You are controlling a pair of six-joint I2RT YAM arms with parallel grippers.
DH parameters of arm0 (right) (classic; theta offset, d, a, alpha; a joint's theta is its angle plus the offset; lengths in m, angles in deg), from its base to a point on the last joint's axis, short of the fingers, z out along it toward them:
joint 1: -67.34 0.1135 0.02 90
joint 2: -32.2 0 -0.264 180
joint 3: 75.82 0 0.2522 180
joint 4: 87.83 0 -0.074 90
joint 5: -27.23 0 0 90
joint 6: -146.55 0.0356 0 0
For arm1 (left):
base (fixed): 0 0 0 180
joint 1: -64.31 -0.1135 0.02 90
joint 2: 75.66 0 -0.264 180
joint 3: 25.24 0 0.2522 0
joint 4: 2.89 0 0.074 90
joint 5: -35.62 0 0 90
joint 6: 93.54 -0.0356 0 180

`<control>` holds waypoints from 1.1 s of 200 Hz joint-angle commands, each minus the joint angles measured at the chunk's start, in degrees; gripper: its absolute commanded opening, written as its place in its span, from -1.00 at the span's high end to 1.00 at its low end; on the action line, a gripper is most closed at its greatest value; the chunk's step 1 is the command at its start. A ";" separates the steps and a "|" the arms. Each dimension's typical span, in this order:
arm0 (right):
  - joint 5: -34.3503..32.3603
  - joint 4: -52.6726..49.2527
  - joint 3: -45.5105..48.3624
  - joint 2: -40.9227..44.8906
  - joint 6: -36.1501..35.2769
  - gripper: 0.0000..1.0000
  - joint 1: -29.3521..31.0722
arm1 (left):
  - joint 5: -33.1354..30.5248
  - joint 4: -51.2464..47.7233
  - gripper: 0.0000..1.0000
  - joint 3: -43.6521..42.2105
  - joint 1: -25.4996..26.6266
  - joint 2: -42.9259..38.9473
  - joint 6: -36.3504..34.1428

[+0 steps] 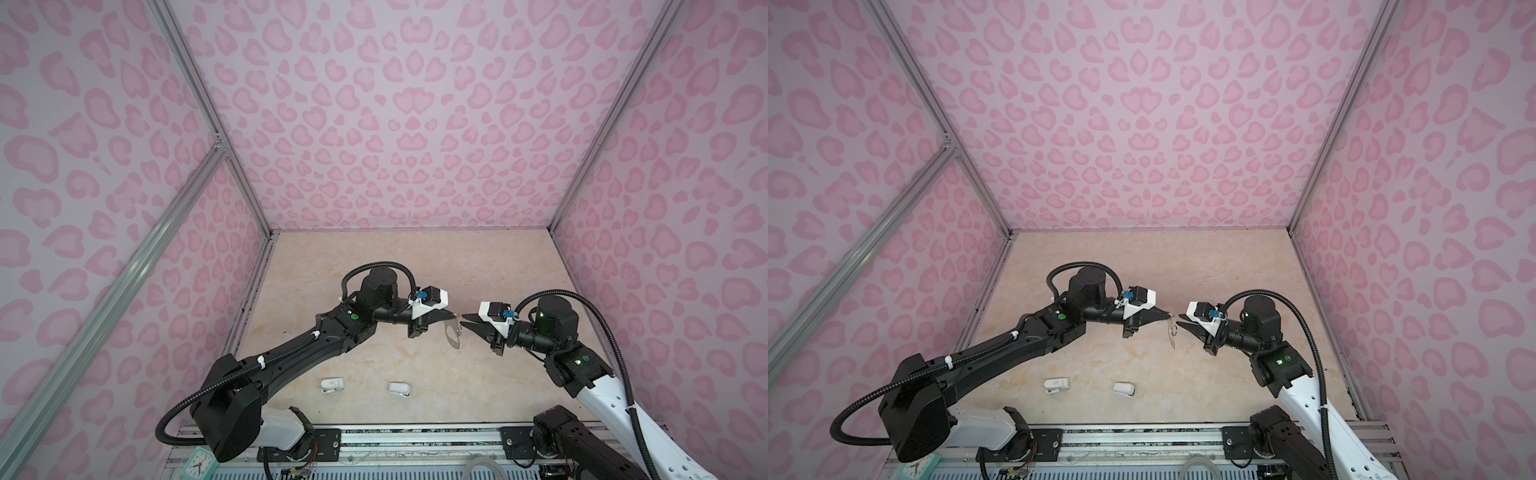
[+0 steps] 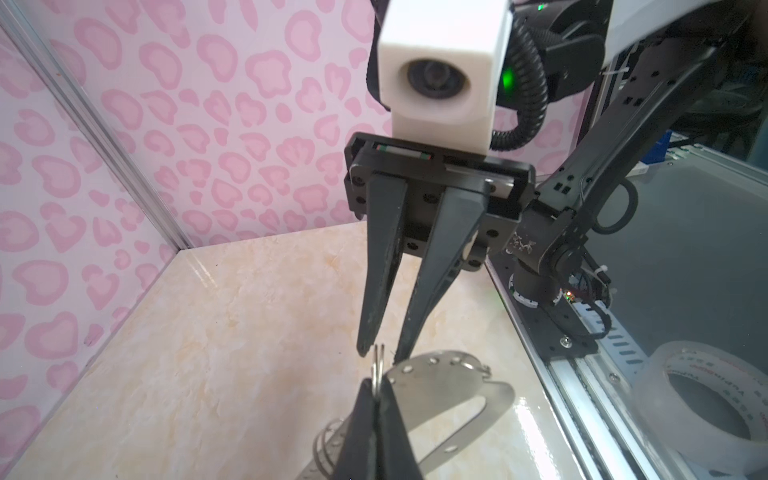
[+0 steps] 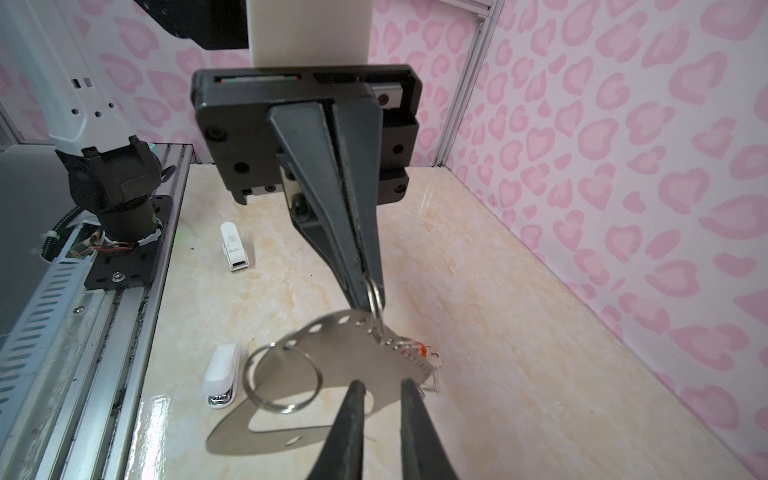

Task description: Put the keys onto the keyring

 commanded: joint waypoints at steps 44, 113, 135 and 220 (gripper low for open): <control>1.66 9.09 0.77 -0.67 5.44 0.64 0.12 | 3.24 9.83 0.93 -0.18 0.52 2.13 5.59; 2.60 9.62 0.67 -1.58 5.39 0.87 0.00 | 4.65 10.64 0.93 0.15 0.76 3.06 5.84; 2.38 9.60 0.74 -1.39 4.85 0.89 -0.57 | 5.09 9.13 0.94 0.86 0.76 3.32 5.12; 2.40 10.45 1.04 -0.51 4.33 0.84 -1.65 | 6.89 6.04 0.93 2.72 0.72 4.48 3.85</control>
